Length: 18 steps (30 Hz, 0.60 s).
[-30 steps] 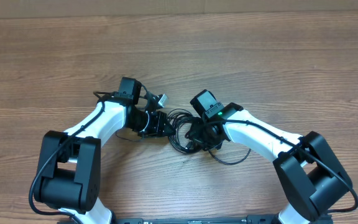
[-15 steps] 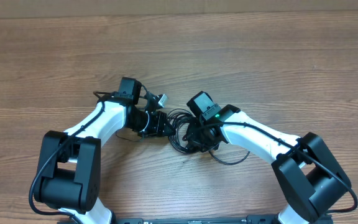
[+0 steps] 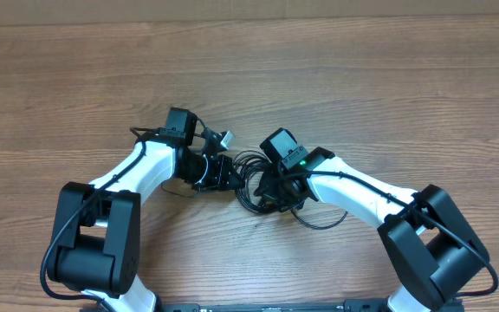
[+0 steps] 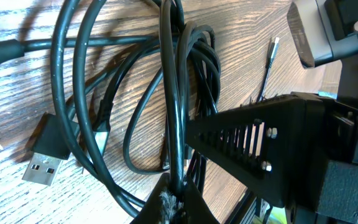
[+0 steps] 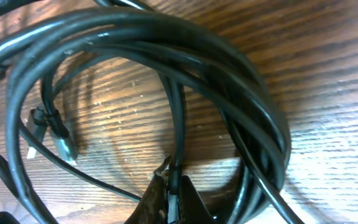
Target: Untangle cables
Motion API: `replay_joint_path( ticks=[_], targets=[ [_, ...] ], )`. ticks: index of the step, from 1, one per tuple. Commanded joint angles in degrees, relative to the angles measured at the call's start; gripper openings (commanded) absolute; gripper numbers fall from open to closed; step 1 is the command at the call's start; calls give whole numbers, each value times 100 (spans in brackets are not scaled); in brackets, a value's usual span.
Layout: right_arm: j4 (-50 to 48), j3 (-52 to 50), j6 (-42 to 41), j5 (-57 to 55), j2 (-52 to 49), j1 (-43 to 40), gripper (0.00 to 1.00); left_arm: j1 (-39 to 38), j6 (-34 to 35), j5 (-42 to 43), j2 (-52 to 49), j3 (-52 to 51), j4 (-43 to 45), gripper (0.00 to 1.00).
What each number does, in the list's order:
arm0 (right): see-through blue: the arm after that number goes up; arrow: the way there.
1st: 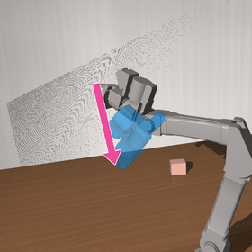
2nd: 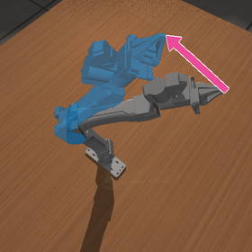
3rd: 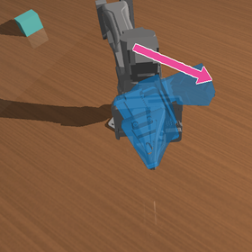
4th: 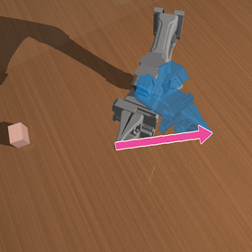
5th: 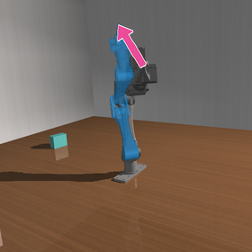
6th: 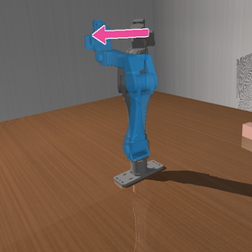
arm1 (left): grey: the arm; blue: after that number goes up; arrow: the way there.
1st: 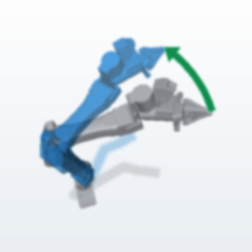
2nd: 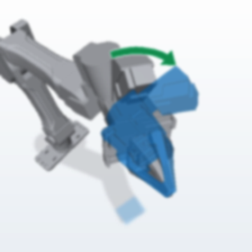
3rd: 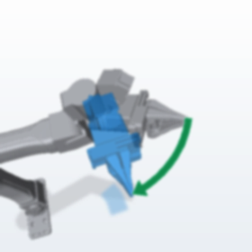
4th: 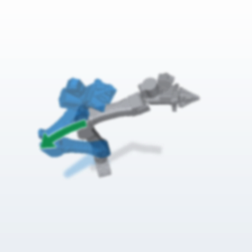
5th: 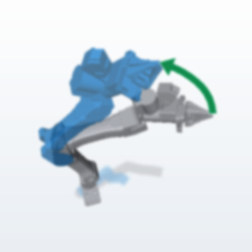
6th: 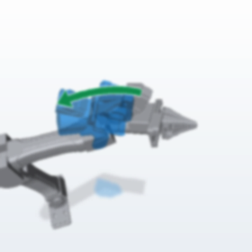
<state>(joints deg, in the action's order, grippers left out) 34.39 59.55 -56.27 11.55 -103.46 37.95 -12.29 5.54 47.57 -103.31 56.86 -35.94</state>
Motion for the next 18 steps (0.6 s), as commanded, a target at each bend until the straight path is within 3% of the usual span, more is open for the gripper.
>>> replay_joint_path(
  ticks=[1,18],
  targets=[
    [-164,-79,-79,-37,-24,70,4,-7,-129,31,-94,-50,4,4],
    [-1082,-487,-417,-35,-24,164,4,-7,-129,31,-94,-50,4,4]
  ],
)
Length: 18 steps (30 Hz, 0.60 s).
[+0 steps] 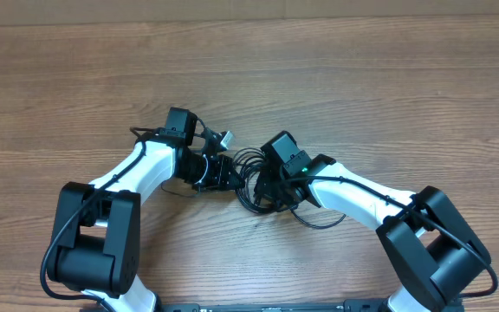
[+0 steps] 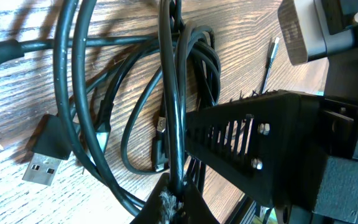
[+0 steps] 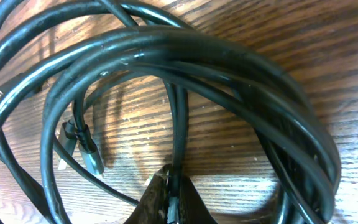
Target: Untangle cables
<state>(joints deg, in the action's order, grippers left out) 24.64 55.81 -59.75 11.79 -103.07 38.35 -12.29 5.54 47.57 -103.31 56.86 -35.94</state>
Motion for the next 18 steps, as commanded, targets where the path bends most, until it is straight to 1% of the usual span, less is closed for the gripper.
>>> replay_joint_path(
  ticks=[1,7,9,14,16,17,18],
  targets=[
    [-129,-114,-70,-63,-63,153,4,-7,-129,31,-94,-50,4,5],
    [-199,-63,192,92,-55,247,8,-7,-129,28,-92,-50,2,4],
    [-138,35,516,245,-26,232,8,-7,-129,28,-94,-50,2,4],
    [619,568,1287,221,258,87,13,-7,-127,28,-94,-50,2,4],
    [942,815,1552,225,376,-9,19,-7,-129,28,-94,-50,2,4],
    [1143,955,1665,229,422,-66,27,-7,-127,28,-92,-50,2,4],
    [1318,1060,1685,223,444,-111,40,-7,-129,28,-94,-50,2,4]
  ],
)
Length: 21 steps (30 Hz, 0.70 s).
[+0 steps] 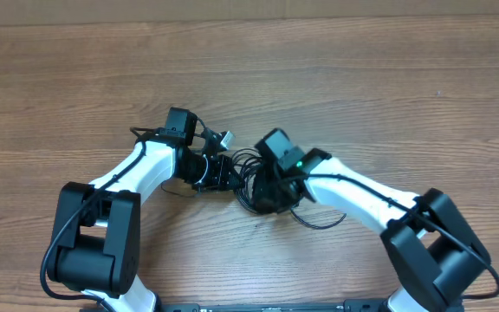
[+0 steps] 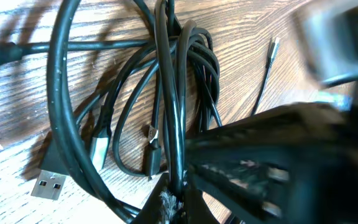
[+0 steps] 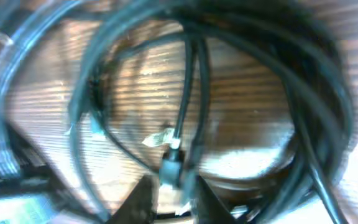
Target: Untangle cables
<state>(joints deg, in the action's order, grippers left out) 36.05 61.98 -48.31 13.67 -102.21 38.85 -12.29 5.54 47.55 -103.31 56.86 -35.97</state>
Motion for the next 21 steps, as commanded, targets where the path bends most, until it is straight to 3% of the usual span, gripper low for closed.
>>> replay_joint_path(
  ticks=[1,9,15,21],
  targets=[
    [341,529,542,37,365,-214,51,-7,-129,31,-94,-50,2,4],
    [1821,590,1189,-295,363,-774,71,-7,-129,31,-94,-50,0,4],
    [2841,581,997,-1224,363,-1362,72,-7,-129,28,-94,-50,2,4],
    [2898,339,859,-1364,363,-2037,69,-7,-129,28,-94,-50,2,4]
  ],
)
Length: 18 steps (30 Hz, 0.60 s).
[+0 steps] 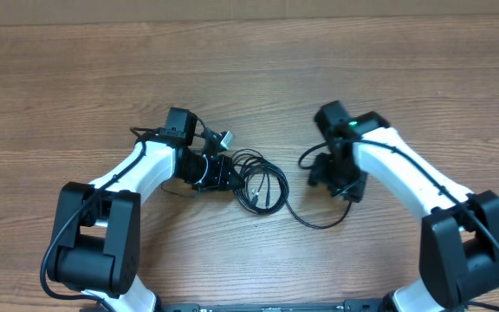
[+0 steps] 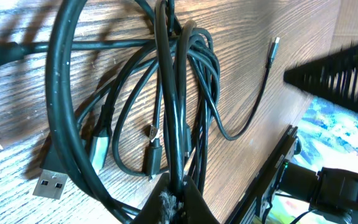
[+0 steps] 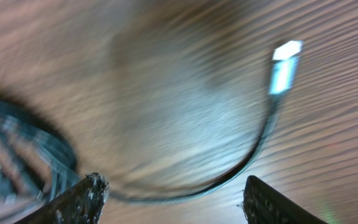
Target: Untangle cables
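A tangle of black cables [image 1: 256, 184] lies at the table's middle. My left gripper [image 1: 229, 176] is at its left edge, shut on one thick black cable [image 2: 169, 124] of the bundle [image 2: 174, 198]. A USB-A plug [image 2: 50, 183] and smaller plugs lie among the loops. A thin cable [image 1: 312, 224] curves out of the tangle to the right, its silver plug [image 3: 284, 62] blurred in the right wrist view. My right gripper [image 1: 332, 180] hangs to the right of the tangle, open [image 3: 176, 202], holding nothing, with the thin cable on the table below it.
The wooden table [image 1: 405, 78] stretches on all sides. A small light-coloured plug [image 1: 226, 137] sticks out just behind the left wrist. The table's near edge and the arm bases lie at the bottom of the overhead view.
My right gripper was down in the tangle with its fingers around a thin cable's plug. Now it is open, empty and well to the right. The thin cable trails out rightward.
My left gripper was shut on a thick cable at the tangle's left at every moment. My right gripper was shut on a thin cable inside the loops, then shifted slightly, then sat by a plug. Now it is open and away, with a thin cable spread to the right.
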Motion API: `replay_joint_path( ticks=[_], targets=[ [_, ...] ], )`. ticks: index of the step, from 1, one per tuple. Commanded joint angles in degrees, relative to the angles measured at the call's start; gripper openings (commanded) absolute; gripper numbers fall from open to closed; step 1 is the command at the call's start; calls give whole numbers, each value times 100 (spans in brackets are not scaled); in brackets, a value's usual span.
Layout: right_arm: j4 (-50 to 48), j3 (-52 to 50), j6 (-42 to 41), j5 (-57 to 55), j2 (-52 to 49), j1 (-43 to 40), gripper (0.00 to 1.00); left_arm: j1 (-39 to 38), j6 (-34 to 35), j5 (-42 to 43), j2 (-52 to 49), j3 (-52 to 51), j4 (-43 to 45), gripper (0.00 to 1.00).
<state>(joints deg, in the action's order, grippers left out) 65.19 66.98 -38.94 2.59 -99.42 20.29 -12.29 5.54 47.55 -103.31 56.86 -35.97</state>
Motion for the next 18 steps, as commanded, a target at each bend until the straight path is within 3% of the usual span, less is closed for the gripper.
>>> replay_joint_path(
  ticks=[1,9,13,18],
  targets=[
    [-37,-264,-129,-258,83,-264,69,-7,-129,28,-94,-50,2,4],
    [-483,-1082,-177,-247,83,-505,69,-7,-129,28,-94,-50,2,5],
    [-1067,-1467,-175,297,83,-455,59,-7,-129,28,-92,-50,2,5],
    [-1823,-1851,-175,1233,83,-319,38,-7,-129,28,-94,-50,4,5]
  ],
)
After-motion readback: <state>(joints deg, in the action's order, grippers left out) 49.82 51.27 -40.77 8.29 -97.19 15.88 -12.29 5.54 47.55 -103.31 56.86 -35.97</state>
